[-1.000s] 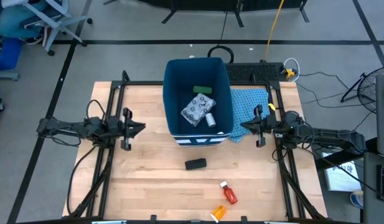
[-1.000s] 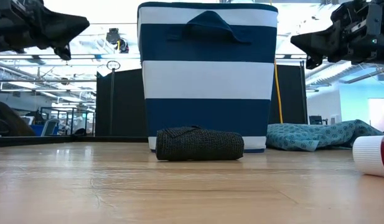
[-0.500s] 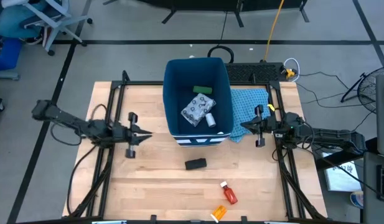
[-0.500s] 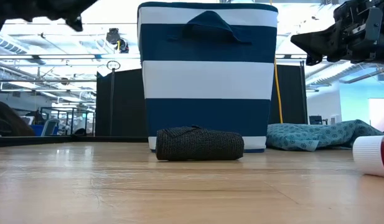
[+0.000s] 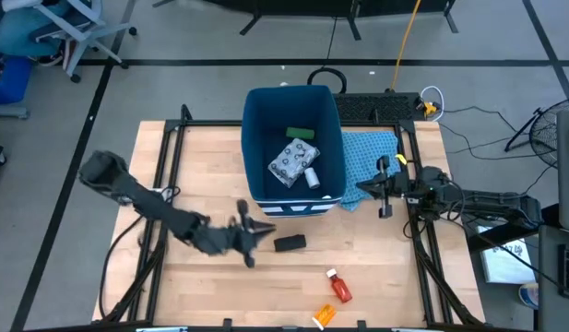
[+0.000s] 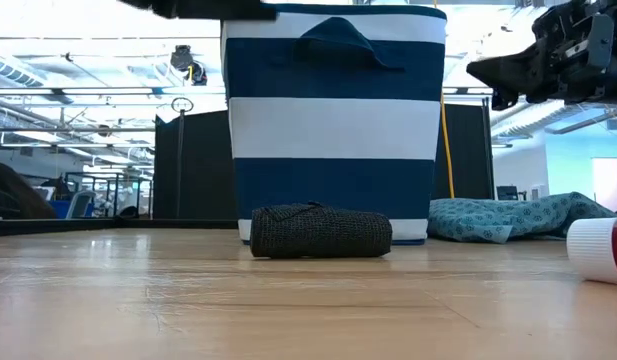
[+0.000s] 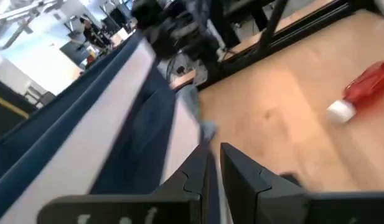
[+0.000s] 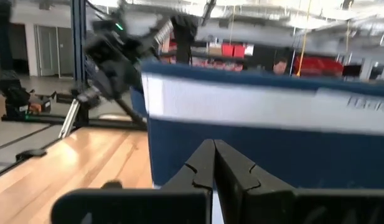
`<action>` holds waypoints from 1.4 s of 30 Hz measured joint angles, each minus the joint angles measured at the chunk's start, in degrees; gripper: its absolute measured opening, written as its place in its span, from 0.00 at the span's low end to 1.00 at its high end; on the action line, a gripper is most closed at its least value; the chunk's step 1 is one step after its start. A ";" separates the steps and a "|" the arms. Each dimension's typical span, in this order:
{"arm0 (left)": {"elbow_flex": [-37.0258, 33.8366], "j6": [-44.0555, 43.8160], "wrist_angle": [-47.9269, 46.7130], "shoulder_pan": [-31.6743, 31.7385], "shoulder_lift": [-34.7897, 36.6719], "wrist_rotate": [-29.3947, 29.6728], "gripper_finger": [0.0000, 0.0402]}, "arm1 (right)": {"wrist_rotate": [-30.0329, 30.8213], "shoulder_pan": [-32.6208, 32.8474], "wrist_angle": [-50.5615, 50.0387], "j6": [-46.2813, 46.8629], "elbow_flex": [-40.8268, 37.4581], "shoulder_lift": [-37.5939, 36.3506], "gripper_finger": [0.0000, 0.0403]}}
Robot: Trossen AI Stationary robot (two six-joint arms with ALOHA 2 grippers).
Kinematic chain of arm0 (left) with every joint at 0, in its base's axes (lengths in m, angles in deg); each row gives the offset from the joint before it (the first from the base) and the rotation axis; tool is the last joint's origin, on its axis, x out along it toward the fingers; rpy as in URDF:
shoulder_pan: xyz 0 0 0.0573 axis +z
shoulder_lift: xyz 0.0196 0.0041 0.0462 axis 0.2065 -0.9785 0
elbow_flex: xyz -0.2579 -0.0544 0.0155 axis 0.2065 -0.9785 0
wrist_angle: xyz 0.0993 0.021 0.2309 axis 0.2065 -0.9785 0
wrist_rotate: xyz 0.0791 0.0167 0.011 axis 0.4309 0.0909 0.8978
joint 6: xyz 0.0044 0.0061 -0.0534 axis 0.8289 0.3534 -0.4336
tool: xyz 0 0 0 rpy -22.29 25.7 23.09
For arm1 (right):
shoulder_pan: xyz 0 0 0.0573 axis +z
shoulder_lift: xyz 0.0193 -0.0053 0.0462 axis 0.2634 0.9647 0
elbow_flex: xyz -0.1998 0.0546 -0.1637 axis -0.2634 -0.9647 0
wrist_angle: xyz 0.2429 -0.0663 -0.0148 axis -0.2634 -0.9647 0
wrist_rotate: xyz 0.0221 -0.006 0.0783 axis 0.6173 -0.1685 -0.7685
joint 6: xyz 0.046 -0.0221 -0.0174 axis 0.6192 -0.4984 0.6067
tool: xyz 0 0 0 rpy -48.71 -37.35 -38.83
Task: Pick & place medical supplies in basket/bin
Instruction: Put the black bandage into the blue bin
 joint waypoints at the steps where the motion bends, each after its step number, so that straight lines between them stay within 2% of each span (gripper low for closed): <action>1: 1.99 0.09 0.11 -0.57 -2.05 0.74 0.12 | 0.00 0.00 -1.07 0.32 0.00 0.00 0.00; 9: 15.98 -1.82 -0.54 -3.89 -13.53 8.22 0.12 | -0.03 0.00 -5.38 2.89 0.00 0.04 0.00; 13: 22.56 -8.76 -11.69 -4.25 -16.79 9.65 0.12 | -2.78 0.02 -5.39 4.15 0.00 0.04 0.00; 19: 29.30 -25.60 -29.08 -3.03 -21.30 7.89 0.12 | -3.01 0.02 0.39 2.62 -0.04 0.04 0.00; 23: 31.37 -34.65 -35.67 -1.63 -23.77 1.31 0.14 | -3.08 0.02 5.08 2.50 -0.04 0.00 0.00; 26: 31.79 -40.38 -35.90 -0.39 -24.81 -3.33 0.23 | -3.11 0.02 6.38 2.25 -0.04 0.02 0.00; 29: 31.79 -43.67 -36.02 0.54 -25.83 -6.72 0.35 | -3.11 0.02 6.62 0.35 -0.04 0.02 0.00; 33: 31.78 -48.92 -39.57 1.40 -26.35 -8.02 0.54 | -3.11 0.02 6.64 -3.01 -0.04 0.04 0.00; 38: 31.79 -49.56 -45.05 1.53 -26.63 -10.06 0.71 | -3.11 0.02 6.66 -5.20 -0.04 0.04 0.00; 42: 31.78 -49.03 -47.70 1.25 -26.76 -11.12 0.79 | -3.08 0.02 6.67 -6.62 -0.04 0.04 0.00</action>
